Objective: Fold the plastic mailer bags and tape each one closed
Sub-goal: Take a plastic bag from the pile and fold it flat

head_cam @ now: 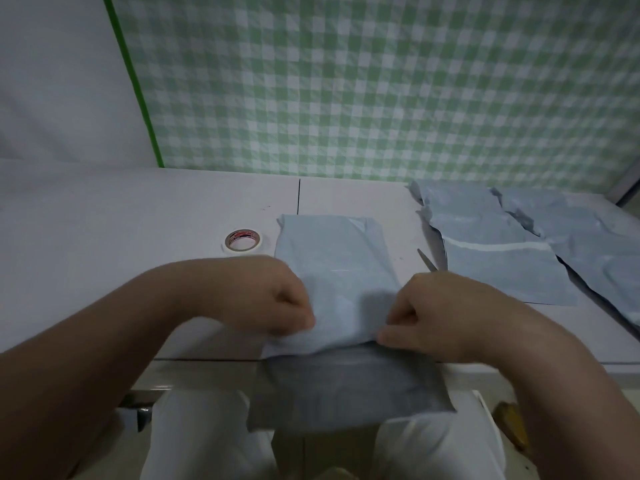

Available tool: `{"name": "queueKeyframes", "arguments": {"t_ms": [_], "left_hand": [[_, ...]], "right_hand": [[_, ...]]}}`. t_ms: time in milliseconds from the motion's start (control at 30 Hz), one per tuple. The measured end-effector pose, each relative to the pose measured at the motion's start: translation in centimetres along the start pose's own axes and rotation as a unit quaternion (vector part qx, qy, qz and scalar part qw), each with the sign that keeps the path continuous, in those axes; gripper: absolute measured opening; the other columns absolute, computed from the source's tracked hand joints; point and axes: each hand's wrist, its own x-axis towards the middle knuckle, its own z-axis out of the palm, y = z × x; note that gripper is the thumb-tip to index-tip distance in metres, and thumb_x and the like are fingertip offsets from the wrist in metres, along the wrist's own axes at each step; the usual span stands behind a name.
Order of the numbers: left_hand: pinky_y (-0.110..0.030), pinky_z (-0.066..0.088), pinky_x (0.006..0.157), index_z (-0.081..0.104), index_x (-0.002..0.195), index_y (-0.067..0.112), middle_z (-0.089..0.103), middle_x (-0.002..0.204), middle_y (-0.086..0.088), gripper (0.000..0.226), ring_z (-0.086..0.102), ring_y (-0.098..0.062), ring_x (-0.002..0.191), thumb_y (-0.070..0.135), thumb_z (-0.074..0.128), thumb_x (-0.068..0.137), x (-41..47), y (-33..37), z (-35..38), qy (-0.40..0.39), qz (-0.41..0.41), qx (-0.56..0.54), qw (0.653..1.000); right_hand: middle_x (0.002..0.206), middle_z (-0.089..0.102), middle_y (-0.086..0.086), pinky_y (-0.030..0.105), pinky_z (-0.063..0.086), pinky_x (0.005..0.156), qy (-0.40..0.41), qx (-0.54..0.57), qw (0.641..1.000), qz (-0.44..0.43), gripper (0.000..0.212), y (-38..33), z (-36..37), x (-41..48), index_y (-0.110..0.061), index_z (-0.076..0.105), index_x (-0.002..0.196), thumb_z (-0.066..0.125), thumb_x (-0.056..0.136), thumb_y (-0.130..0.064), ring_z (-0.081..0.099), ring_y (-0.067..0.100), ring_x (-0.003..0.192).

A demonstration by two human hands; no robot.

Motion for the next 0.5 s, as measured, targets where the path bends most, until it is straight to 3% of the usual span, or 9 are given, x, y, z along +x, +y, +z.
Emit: {"name": "queueKeyframes", "arguments": {"t_ms": [67,167,233,300,333,400,500], "left_hand": [[-0.010,0.038,0.073,0.070,0.096,0.012,0.069,0.092,0.003,0.030,0.060,-0.005,0.087,0.036,0.052,0.094,1.4,-0.2,-0.6,0.110,0.007,-0.008,0.994],[-0.019,0.029,0.098,0.054,0.130,0.013,0.053,0.134,-0.003,0.037,0.045,-0.016,0.125,0.027,0.045,0.097,5.0,-0.6,-0.4,0.246,-0.026,0.057,0.967],[-0.033,0.025,0.109,0.034,0.142,0.009,0.032,0.148,-0.010,0.049,0.028,-0.025,0.137,0.023,0.042,0.096,7.0,-1.1,0.4,0.246,-0.030,0.097,0.964],[-0.040,0.022,0.111,0.016,0.148,0.006,0.017,0.154,-0.012,0.059,0.016,-0.027,0.141,0.023,0.038,0.096,8.0,-1.8,1.5,0.213,-0.050,0.118,0.969],[-0.040,0.016,0.114,0.007,0.150,0.007,0.007,0.157,-0.010,0.064,0.008,-0.024,0.144,0.027,0.036,0.097,8.2,-2.2,2.1,0.198,-0.065,0.123,0.970],[-0.038,0.006,0.116,-0.006,0.150,0.011,-0.008,0.159,-0.006,0.070,-0.006,-0.020,0.146,0.044,0.027,0.097,8.0,-2.9,3.2,0.191,-0.074,0.137,0.969],[-0.038,0.006,0.116,-0.008,0.150,0.012,-0.010,0.159,-0.007,0.091,-0.007,-0.020,0.146,0.061,-0.008,0.074,7.4,-3.4,4.4,0.211,-0.073,0.176,0.959]], "right_hand": [[0.064,0.056,0.001,0.034,0.046,0.067,0.035,0.099,0.994,-0.014,0.053,0.0,-0.9,1.4,-0.010,0.058,0.066,0.056,0.079,-0.061,0.056,0.017,0.065],[0.082,0.059,0.007,0.035,0.040,0.066,0.186,0.138,0.973,-0.011,0.038,-0.8,-0.4,6.1,-0.010,0.054,0.073,0.046,0.094,-0.041,0.058,0.026,0.088],[0.122,0.054,0.014,0.034,0.037,0.093,0.186,0.143,0.972,-0.019,0.030,-1.6,0.9,9.4,-0.008,0.055,0.111,0.039,0.098,-0.030,0.044,0.029,0.123],[0.154,0.021,0.018,0.036,0.016,0.116,0.161,0.140,0.976,-0.048,0.052,-2.0,3.0,11.6,-0.001,0.025,0.145,0.033,0.100,-0.028,0.014,0.027,0.144],[0.157,0.008,0.017,0.038,0.009,0.118,0.157,0.142,0.976,-0.050,0.057,-2.1,3.9,12.0,-0.003,0.013,0.149,0.030,0.101,-0.028,0.004,0.026,0.146],[0.159,0.000,0.012,0.039,0.006,0.119,0.160,0.140,0.976,-0.051,0.059,-1.9,5.4,12.4,-0.009,0.004,0.151,0.025,0.102,-0.034,-0.001,0.022,0.147],[0.161,-0.003,0.005,0.038,0.003,0.119,0.153,0.112,0.981,-0.034,0.062,-1.5,6.4,12.5,-0.020,-0.006,0.152,0.019,0.101,-0.044,-0.004,0.015,0.147]]}}
